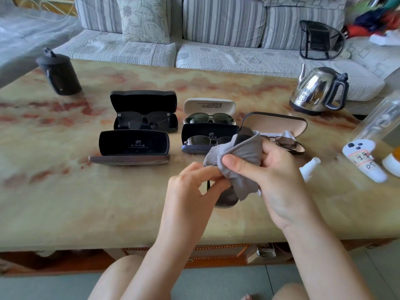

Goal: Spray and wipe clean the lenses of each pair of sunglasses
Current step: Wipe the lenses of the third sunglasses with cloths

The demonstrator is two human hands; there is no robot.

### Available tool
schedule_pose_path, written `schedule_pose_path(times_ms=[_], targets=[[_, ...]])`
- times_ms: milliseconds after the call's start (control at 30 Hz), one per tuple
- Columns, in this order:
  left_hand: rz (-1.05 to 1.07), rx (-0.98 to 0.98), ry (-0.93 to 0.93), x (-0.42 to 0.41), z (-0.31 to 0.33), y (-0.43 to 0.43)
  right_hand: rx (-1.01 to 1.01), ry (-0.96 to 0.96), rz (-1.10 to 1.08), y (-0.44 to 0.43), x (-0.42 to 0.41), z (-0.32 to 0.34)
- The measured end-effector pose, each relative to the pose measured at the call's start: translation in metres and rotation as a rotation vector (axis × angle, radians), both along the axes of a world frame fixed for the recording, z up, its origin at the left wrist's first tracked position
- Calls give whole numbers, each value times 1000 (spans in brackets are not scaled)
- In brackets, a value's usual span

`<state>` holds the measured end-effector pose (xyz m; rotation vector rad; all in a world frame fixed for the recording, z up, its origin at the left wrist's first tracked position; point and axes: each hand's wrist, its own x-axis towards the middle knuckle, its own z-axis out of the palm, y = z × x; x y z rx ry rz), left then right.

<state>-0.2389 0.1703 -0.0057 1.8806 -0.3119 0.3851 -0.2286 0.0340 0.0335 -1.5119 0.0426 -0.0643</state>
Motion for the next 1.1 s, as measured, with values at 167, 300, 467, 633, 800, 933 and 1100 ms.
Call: schedule_pose_path(times_ms=[167, 300, 467, 633, 800, 933, 1100], targets=[[0, -31, 59, 0, -1, 4, -15, -6, 36, -3, -4, -4], [4, -118, 120, -4, 4, 0, -12, 7, -2, -3, -5, -1], [-26, -127, 101, -3, 7, 2, 15, 19, -37, -3, 0, 6], [-67, -150, 131, -2, 7, 1, 80, 25, -45, -3, 6, 9], [-59, -154, 182, -2, 6, -1, 163, 80, -81, -5, 12, 9], [-10, -180, 166, -5, 7, -1, 261, 35, -85, -3, 11, 7], [22, -279, 142, -6, 9, 0, 277, -9, -33, -1, 6, 7]])
